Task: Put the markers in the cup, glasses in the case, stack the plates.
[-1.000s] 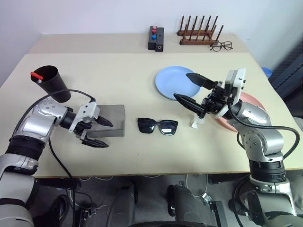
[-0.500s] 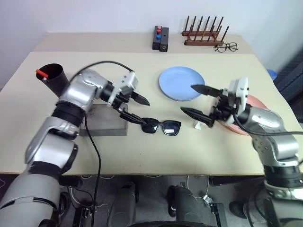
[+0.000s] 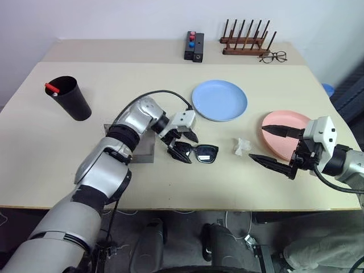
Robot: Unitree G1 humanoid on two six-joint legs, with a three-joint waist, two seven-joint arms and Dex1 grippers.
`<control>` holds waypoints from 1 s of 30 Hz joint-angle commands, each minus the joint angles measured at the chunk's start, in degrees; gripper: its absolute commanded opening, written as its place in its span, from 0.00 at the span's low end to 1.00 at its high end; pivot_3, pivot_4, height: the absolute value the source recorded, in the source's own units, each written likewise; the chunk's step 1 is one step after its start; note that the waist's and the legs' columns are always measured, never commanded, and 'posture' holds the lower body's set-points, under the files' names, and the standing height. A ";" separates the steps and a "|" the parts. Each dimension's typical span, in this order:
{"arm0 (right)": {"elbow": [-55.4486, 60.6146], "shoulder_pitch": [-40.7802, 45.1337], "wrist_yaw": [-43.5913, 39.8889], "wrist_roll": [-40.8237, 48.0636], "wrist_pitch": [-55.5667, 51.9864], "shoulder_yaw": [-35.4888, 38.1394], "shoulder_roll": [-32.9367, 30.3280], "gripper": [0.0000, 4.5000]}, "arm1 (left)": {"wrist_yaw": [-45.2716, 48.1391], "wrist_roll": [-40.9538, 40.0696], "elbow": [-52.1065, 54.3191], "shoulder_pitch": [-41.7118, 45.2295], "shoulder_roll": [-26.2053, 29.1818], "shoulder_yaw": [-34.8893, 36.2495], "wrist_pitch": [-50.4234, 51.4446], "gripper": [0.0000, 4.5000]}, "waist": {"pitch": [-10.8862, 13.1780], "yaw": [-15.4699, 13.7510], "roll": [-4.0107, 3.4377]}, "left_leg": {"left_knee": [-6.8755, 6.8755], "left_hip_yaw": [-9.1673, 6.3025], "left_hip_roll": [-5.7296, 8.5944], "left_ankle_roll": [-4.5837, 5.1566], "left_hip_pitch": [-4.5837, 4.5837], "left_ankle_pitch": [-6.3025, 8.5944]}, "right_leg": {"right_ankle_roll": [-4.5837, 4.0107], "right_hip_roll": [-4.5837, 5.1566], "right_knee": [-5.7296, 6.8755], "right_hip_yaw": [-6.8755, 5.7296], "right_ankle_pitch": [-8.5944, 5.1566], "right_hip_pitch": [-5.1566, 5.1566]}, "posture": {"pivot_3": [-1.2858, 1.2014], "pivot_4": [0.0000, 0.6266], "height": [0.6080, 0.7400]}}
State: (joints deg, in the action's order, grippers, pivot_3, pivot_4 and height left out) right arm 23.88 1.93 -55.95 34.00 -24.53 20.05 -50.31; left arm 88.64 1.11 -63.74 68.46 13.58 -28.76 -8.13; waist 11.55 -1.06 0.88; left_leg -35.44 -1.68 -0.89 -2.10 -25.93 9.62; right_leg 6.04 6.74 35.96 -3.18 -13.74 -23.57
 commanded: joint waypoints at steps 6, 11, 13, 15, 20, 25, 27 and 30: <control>2.42 -1.27 2.78 -0.10 1.68 2.71 1.30 0.98 | -2.12 4.83 -3.21 1.43 -2.88 2.55 -2.43 0.71 | 0.00 0.20 0.00 | -0.04 -0.02 0.00 0.03 -0.01 0.02 | 0.00 0.00 0.02 -0.03 0.00 0.00 | 0.52 0.24 1.00; 2.60 -1.62 3.36 -0.44 2.34 2.37 1.56 0.98 | -0.92 6.10 -3.29 1.26 -3.23 3.85 -2.78 0.17 | -0.04 0.08 -0.03 | -0.05 -0.03 0.00 0.03 0.02 0.02 | 0.00 0.00 0.02 -0.03 0.00 0.05 | 0.52 0.24 1.00; 2.29 -1.32 3.55 -0.72 2.68 2.07 1.77 0.98 | -0.89 6.44 -3.34 1.46 -3.23 4.59 -2.78 0.02 | -0.07 -0.16 -0.07 | -0.06 -0.03 0.02 0.02 0.23 0.02 | 0.00 0.01 -0.04 -0.03 0.00 0.26 | 0.52 0.24 1.00; 1.86 -0.92 3.50 -0.96 3.05 1.63 1.89 0.98 | -0.40 6.11 -3.22 1.91 -3.25 5.72 -2.27 0.00 | -0.08 -0.38 -0.07 | -0.08 -0.03 0.01 0.01 0.44 0.04 | 0.16 0.02 -0.12 -0.05 -0.09 0.49 | 0.52 0.24 1.00; 0.38 0.66 3.35 -1.81 4.13 0.46 2.17 0.98 | 3.59 1.15 -1.91 4.47 -3.54 10.48 4.75 0.00 | -0.07 -0.60 -0.07 | -0.16 -0.01 -0.03 0.01 0.37 0.04 | 0.20 0.02 -0.26 -0.06 0.01 0.51 | 0.52 0.24 1.00; -1.18 2.48 3.21 -2.57 5.22 -1.19 2.52 0.98 | 3.86 -4.98 2.09 8.28 0.75 9.70 12.95 0.00 | -0.04 -0.97 -0.07 | -0.19 -0.01 -0.02 0.06 -0.15 0.05 | 0.07 0.00 -0.18 -0.06 0.19 0.04 | 0.52 0.24 1.00; -1.80 3.15 3.23 -2.93 5.71 -1.76 2.71 0.98 | 3.86 -9.20 6.06 8.53 5.28 6.18 16.30 0.00 | -0.04 -0.83 -0.08 | -0.23 -0.02 -0.02 0.07 -0.29 0.05 | 0.28 -0.01 -0.06 -0.05 0.27 -0.12 | 0.52 0.24 1.00; -2.43 4.01 3.31 -3.18 6.04 -2.21 3.09 0.98 | 3.86 -17.16 13.59 7.76 14.20 -0.37 21.70 0.00 | -0.02 -0.13 -0.11 | -0.22 -0.03 -0.03 0.08 -0.29 0.05 | 0.32 -0.02 0.08 -0.05 0.25 -0.18 | 0.52 0.24 1.00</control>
State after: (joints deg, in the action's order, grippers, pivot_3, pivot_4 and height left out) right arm 21.06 5.21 -52.69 30.64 -19.62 17.10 -47.60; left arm 92.29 -11.36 -54.24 75.50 25.20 -26.77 11.19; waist 11.53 -1.18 0.77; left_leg -35.67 -1.74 -0.92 -2.03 -26.22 9.67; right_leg 6.32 6.72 36.05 -3.23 -13.51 -23.75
